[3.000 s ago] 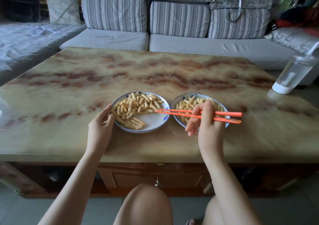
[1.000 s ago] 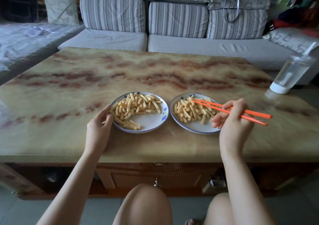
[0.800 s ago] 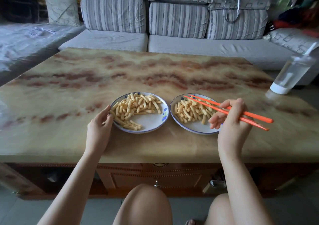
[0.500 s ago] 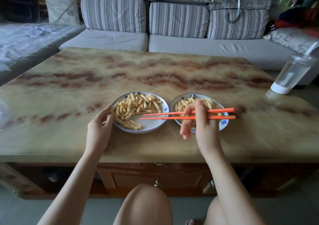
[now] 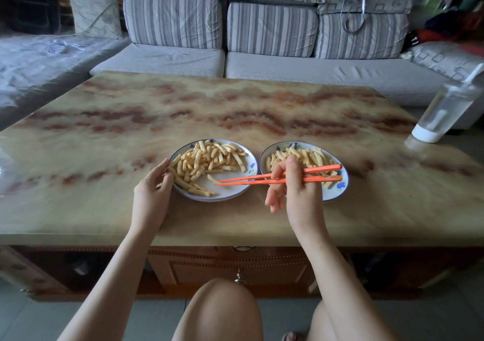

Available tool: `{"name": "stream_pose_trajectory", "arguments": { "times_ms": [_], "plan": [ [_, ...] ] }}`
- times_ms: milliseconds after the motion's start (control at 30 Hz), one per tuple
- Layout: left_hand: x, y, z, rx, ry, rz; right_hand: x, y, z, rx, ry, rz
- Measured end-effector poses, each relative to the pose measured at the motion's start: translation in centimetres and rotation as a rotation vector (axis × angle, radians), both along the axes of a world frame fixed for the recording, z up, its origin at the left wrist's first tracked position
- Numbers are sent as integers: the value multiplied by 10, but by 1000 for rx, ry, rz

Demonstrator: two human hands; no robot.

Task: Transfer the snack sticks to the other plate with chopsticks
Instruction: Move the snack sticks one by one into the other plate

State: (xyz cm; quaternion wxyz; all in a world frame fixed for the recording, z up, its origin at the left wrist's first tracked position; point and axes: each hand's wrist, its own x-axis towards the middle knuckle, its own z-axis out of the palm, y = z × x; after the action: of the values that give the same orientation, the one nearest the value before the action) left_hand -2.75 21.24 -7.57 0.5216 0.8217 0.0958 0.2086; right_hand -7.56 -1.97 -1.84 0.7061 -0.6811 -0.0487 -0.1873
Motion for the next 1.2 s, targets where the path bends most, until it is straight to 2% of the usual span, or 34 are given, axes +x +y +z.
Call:
{"name": "stream_pose_trajectory", "arguments": {
  "times_ms": [367, 600, 700, 867, 1000, 1200],
  "plan": [
    [2, 2, -2, 20, 3, -5, 0, -39, 9, 156, -104, -469],
    [1, 2, -2, 30, 0, -12, -2, -44, 9, 123, -131, -531],
    [2, 2, -2, 30, 2, -9, -4, -40, 10, 121, -164, -467],
    [2, 1, -2, 30, 5, -8, -6, -23, 7, 65, -49, -146],
    [2, 1, -1, 35, -5, -4, -5, -6, 3, 6, -48, 37],
    [1, 1, 0, 31, -4, -3, -4, 6, -1, -16, 15, 143]
  ]
}}
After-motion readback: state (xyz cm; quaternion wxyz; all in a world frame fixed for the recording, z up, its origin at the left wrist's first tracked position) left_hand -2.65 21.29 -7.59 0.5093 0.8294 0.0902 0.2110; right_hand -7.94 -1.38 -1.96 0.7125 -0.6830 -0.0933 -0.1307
